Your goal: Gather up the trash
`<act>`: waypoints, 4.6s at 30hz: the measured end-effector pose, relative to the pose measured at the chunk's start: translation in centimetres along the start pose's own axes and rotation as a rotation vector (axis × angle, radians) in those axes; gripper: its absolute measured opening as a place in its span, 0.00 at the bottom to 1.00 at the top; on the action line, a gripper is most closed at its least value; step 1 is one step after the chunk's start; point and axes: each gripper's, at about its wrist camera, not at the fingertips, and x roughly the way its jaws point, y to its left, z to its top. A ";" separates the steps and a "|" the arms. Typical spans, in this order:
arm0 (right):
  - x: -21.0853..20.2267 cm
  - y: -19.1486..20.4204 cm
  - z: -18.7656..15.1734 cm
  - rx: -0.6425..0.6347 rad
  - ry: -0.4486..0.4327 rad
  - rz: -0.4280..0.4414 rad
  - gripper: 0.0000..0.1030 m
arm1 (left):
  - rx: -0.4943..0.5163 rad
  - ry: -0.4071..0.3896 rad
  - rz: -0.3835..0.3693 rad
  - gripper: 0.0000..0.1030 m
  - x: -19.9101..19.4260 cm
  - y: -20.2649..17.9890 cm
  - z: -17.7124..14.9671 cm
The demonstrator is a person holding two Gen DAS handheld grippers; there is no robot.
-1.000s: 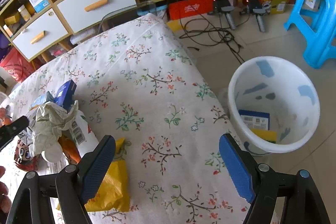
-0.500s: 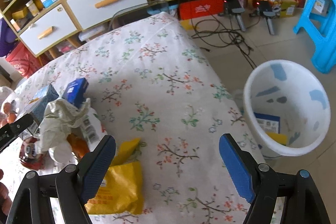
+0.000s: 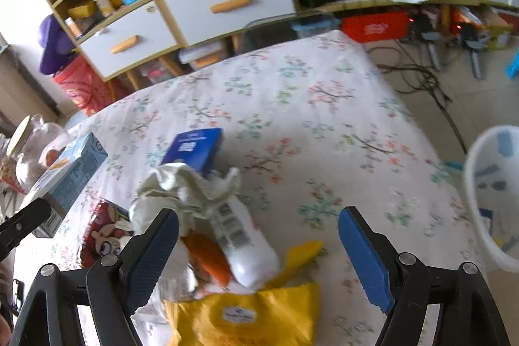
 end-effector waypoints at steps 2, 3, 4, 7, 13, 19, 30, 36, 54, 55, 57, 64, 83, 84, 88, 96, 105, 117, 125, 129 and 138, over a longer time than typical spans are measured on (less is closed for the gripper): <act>0.6 0.6 0.2 -0.015 -0.002 0.007 0.82 | 0.001 0.007 0.006 0.53 0.0 0.5 -0.2; 0.9 0.8 0.2 -0.021 -0.002 0.012 0.82 | -0.001 0.010 0.007 0.53 0.0 0.6 -0.3; 1.2 1.0 0.3 -0.024 -0.002 0.018 0.82 | -0.006 0.015 0.009 0.53 0.1 0.9 -0.3; 1.9 1.5 0.5 -0.028 -0.006 0.026 0.82 | -0.022 0.028 0.007 0.53 0.1 1.6 -0.5; 3.2 2.5 1.2 -0.007 -0.028 0.066 0.81 | -0.031 0.035 0.019 0.53 0.2 2.3 -0.7; 4.5 3.6 1.4 -0.008 -0.027 0.101 0.72 | -0.037 0.046 0.024 0.53 0.7 2.4 -0.8; 4.2 3.7 0.8 -0.074 0.005 0.144 0.21 | -0.038 0.044 0.014 0.53 0.6 1.6 -0.9; 1.5 3.0 1.2 -0.079 -0.039 0.148 0.20 | -0.025 0.030 -0.014 0.53 0.0 0.3 -0.9; -5.2 -7.9 1.8 0.076 -0.085 -0.007 0.20 | 0.073 0.031 -0.143 0.53 0.2 -8.6 -2.0; -5.5 -8.7 1.8 0.086 -0.087 -0.019 0.20 | 0.079 0.033 -0.152 0.53 0.3 -9.3 -2.1; -6.2 -10.4 1.6 0.108 -0.088 -0.040 0.21 | 0.089 0.038 -0.167 0.53 0.5 -10.5 -2.4; -9.2 -17.2 0.7 0.224 -0.098 -0.107 0.21 | 0.144 0.065 -0.226 0.53 1.2 -15.2 -3.8; -15.6 -29.7 -3.5 0.430 -0.097 -0.189 0.21 | 0.441 0.204 -0.431 0.53 5.3 -32.1 -9.8; -15.7 -30.2 -3.7 0.441 -0.096 -0.190 0.21 | 0.451 0.209 -0.435 0.53 5.6 -32.7 -10.0; -15.9 -31.1 -4.1 0.474 -0.094 -0.184 0.21 | 0.481 0.235 -0.433 0.53 7.1 -35.0 -10.2; -16.1 -32.1 -4.0 0.511 -0.100 -0.179 0.21 | 0.490 0.267 -0.486 0.57 9.7 -36.7 -9.8; -15.8 -31.9 -3.9 0.499 -0.097 -0.181 0.21 | 0.521 0.207 -0.317 0.82 8.7 -34.9 -9.5; -14.0 -30.8 -3.1 0.497 -0.103 -0.187 0.22 | 0.576 0.120 -0.191 0.98 4.1 -29.0 -10.1; -13.2 -30.3 -2.8 0.538 -0.137 -0.182 0.63 | 0.476 0.053 -0.133 1.00 1.4 -22.9 -9.1; -13.3 -29.3 -2.7 0.520 -0.126 -0.186 0.63 | 0.460 0.051 -0.085 1.00 0.9 -21.1 -8.6; -14.1 -24.7 -2.5 0.365 -0.112 -0.217 0.73 | 0.344 0.104 -0.044 1.00 1.0 -15.9 -7.3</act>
